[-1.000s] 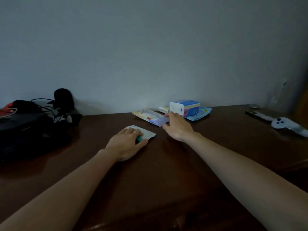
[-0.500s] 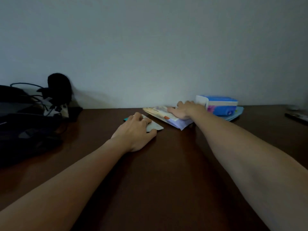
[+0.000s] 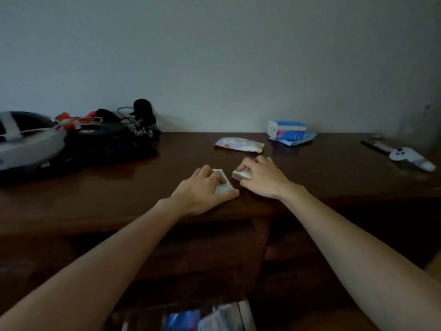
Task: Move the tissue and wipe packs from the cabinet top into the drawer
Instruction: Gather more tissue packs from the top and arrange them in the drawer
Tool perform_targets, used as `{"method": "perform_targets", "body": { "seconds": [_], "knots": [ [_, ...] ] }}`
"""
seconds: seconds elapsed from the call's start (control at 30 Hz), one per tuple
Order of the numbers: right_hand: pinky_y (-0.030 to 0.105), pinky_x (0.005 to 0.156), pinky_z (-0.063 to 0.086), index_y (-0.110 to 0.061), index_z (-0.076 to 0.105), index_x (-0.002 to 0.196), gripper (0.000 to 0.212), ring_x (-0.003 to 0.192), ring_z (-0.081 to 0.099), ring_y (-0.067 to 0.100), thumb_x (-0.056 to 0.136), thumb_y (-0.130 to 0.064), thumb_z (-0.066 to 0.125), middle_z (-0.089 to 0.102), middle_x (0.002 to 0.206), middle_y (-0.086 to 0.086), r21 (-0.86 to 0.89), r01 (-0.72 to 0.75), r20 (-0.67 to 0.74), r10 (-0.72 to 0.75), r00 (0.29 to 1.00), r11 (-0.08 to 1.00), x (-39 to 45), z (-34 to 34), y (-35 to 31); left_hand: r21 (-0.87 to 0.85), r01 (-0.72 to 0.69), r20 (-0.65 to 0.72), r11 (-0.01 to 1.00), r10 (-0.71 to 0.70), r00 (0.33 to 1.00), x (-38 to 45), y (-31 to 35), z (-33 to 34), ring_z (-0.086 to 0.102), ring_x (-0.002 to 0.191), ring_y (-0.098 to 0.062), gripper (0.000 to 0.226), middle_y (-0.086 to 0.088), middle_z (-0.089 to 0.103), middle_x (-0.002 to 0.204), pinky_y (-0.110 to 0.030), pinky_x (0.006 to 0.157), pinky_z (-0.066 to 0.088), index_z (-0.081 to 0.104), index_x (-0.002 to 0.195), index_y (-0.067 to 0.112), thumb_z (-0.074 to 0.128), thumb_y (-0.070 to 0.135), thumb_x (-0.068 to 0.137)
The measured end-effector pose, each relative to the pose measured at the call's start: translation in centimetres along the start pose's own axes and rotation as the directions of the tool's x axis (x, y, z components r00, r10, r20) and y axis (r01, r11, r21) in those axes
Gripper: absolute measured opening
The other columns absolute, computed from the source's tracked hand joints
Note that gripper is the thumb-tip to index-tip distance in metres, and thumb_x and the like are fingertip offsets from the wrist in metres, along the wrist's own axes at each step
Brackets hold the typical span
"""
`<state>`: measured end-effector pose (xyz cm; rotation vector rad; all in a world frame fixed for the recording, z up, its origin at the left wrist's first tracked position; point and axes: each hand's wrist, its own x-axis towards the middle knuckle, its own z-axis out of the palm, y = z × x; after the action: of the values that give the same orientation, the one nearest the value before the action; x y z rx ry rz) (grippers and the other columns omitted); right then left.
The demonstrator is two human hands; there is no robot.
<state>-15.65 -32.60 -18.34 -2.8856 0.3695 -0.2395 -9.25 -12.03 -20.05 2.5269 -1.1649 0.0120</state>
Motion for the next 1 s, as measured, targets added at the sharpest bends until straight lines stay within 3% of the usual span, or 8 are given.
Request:
{"method": "perform_targets", "body": {
  "seconds": [0.1, 0.23, 0.43, 0.53, 0.67, 0.8, 0.87, 1.0],
  "knots": [
    [0.037, 0.085, 0.038, -0.042, 0.053, 0.121, 0.037, 0.122, 0.044, 0.029, 0.086, -0.035, 0.065, 0.052, 0.128, 0.002, 0.071, 0.077, -0.094, -0.071, 0.993, 0.994, -6.1, 1.5, -2.1, 0.128, -0.094, -0.083, 0.987, 0.105, 0.991, -7.6, 1.1, 0.7, 0.038, 0.131, -0.015, 0.087, 0.008, 0.041, 0.139, -0.044, 0.093, 0.048, 0.046, 0.137, 0.035, 0.050, 0.091, 0.071],
    [0.034, 0.080, 0.043, -0.036, 0.053, 0.125, 0.042, 0.111, 0.055, 0.023, 0.090, -0.019, 0.069, 0.061, 0.124, 0.002, 0.129, 0.234, -0.338, -0.180, 0.924, 0.963, -12.7, 4.4, -3.9, 0.357, -0.237, -0.306, 0.904, 0.353, 0.884, -16.0, 2.0, 3.2, 0.056, 0.120, -0.026, 0.039, -0.001, 0.057, 0.135, -0.036, 0.068, 0.051, 0.058, 0.129, 0.021, 0.067, 0.022, 0.091],
    [0.015, 0.079, 0.044, -0.041, 0.043, 0.134, 0.050, 0.107, 0.053, -0.004, 0.091, -0.039, 0.068, 0.052, 0.128, -0.017, 0.438, 0.222, -0.320, -0.079, 0.944, 0.871, -21.2, 16.2, -3.3, 0.041, -0.108, -0.516, 0.993, 0.114, 0.849, -24.9, -0.6, 12.2, 0.072, 0.108, -0.021, 0.034, -0.004, 0.074, 0.122, -0.035, 0.074, 0.062, 0.067, 0.130, 0.013, 0.065, 0.010, 0.096],
    [0.014, 0.073, 0.043, -0.043, 0.041, 0.132, 0.055, 0.097, 0.054, -0.005, 0.088, -0.038, 0.073, 0.053, 0.123, -0.017, 0.508, -0.034, -0.016, 0.049, 0.999, 0.861, -23.3, 24.1, -1.9, -0.122, 0.078, -0.457, 0.989, -0.126, 0.881, -27.3, -3.3, 17.9, 0.074, 0.095, -0.019, 0.032, 0.001, 0.076, 0.112, -0.033, 0.066, 0.060, 0.067, 0.129, 0.019, 0.063, 0.014, 0.098],
    [0.017, 0.070, 0.043, -0.039, 0.048, 0.120, 0.046, 0.099, 0.057, 0.008, 0.085, -0.034, 0.078, 0.060, 0.112, -0.013, 0.569, -0.395, 0.288, 0.275, 0.917, 0.721, -25.4, 32.8, 0.8, -0.237, 0.213, -0.312, 0.948, -0.282, 0.907, -29.1, -6.3, 25.9, 0.072, 0.096, -0.019, 0.038, -0.002, 0.071, 0.123, -0.021, 0.068, 0.051, 0.064, 0.134, 0.025, 0.060, 0.011, 0.099],
    [0.016, 0.064, 0.039, -0.036, 0.051, 0.120, 0.043, 0.090, 0.058, 0.005, 0.085, -0.038, 0.077, 0.057, 0.099, -0.023, 0.590, -0.536, 0.355, 0.402, 0.844, 0.604, -27.8, 37.5, 3.7, -0.270, 0.182, -0.124, 0.945, -0.222, 0.967, -26.3, -6.1, 32.6, 0.049, 0.136, -0.016, 0.046, 0.002, 0.053, 0.148, -0.035, 0.102, 0.053, 0.052, 0.145, 0.025, 0.051, 0.013, 0.101],
    [0.021, 0.064, 0.042, -0.034, 0.049, 0.120, 0.043, 0.092, 0.062, 0.009, 0.086, -0.036, 0.076, 0.057, 0.100, -0.020, 0.595, -0.575, 0.354, 0.459, 0.815, 0.562, -27.9, 38.2, 4.5, -0.340, 0.156, 0.060, 0.927, -0.144, 0.988, -24.1, -5.6, 34.8, 0.015, 0.155, -0.014, 0.058, 0.007, 0.022, 0.165, -0.045, 0.122, 0.030, 0.032, 0.155, 0.030, 0.049, 0.017, 0.101],
    [0.024, 0.060, 0.045, -0.036, 0.046, 0.116, 0.044, 0.083, 0.059, 0.001, 0.084, -0.039, 0.076, 0.057, 0.099, -0.017, 0.541, -0.535, 0.306, 0.440, 0.844, 0.649, -27.7, 38.7, 4.4, -0.355, 0.281, 0.264, 0.892, -0.192, 0.945, -23.8, -6.1, 38.2, 0.010, 0.156, -0.024, 0.079, 0.015, 0.000, 0.168, -0.051, 0.114, 0.040, 0.019, 0.158, 0.036, 0.060, 0.015, 0.094]
  ]
}}
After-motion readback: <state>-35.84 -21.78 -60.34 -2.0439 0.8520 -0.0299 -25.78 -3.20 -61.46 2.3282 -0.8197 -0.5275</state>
